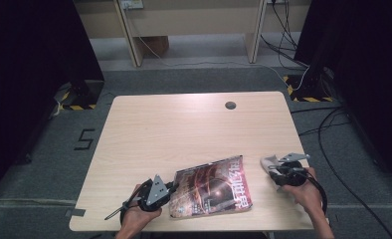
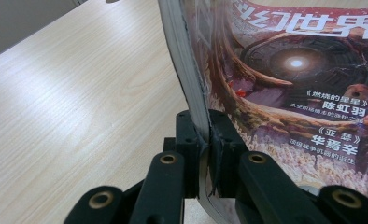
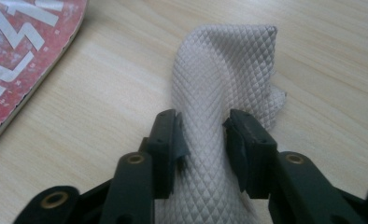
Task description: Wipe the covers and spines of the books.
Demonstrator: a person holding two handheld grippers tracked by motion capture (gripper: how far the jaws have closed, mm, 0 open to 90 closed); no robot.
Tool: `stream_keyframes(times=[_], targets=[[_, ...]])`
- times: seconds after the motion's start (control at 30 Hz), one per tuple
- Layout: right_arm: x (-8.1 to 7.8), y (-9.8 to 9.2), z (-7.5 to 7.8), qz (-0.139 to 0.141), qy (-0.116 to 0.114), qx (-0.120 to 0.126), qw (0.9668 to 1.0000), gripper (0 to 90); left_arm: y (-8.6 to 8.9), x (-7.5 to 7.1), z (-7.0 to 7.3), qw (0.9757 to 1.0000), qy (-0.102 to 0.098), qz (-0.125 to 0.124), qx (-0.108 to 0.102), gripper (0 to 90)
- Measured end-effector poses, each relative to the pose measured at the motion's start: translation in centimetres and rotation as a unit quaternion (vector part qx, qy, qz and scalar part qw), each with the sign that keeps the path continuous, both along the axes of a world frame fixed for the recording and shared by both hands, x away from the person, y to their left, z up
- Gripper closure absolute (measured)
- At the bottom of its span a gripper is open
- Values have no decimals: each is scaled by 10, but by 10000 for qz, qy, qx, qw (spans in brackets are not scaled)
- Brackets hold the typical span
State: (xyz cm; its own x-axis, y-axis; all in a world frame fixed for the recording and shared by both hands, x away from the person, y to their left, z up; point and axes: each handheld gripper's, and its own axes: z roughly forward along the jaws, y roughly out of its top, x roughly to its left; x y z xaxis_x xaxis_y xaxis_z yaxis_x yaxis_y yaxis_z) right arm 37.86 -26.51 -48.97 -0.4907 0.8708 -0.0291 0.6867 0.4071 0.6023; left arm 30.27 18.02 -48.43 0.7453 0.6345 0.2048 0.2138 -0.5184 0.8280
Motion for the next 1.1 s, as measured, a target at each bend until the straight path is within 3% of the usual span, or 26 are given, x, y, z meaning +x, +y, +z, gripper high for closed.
stream_keyframes(times=[0.13, 0.23, 0.37, 0.5, 0.7, 0.73, 0.97, 1.0, 1.1], targets=[[1, -3, 1, 78, 4, 67, 9999, 744, 0, 0, 0, 10000, 57, 13, -35, 835], [1, -5, 2, 89, -40, 85, 9999, 761, 0, -1, 0, 10000, 78, 1, -48, 833], [0, -5, 9, 62, -200, 150, 9997, 770, -3, -2, -3, 10000, 95, 8, -13, 830], [-3, 0, 27, 152, -589, 389, 9974, 771, -9, -2, -3, 10000, 95, -6, -26, 830], [-3, 19, 42, 442, -838, 597, 9937, 769, -15, -3, -4, 10000, 68, -33, 2, 830], [-3, 31, 46, 611, -880, 643, 9922, 767, -16, -3, -4, 10000, 73, -36, -3, 830], [-3, 68, 55, 1115, -936, 802, 9861, 767, -17, -2, -5, 10000, 62, -24, 12, 829], [-2, 77, 57, 1268, -956, 828, 9838, 766, -17, -2, -5, 10000, 59, -23, 13, 829], [-1, 90, 58, 1378, -951, 840, 9823, 766, -17, -2, -6, 10000, 61, -17, 15, 827]])
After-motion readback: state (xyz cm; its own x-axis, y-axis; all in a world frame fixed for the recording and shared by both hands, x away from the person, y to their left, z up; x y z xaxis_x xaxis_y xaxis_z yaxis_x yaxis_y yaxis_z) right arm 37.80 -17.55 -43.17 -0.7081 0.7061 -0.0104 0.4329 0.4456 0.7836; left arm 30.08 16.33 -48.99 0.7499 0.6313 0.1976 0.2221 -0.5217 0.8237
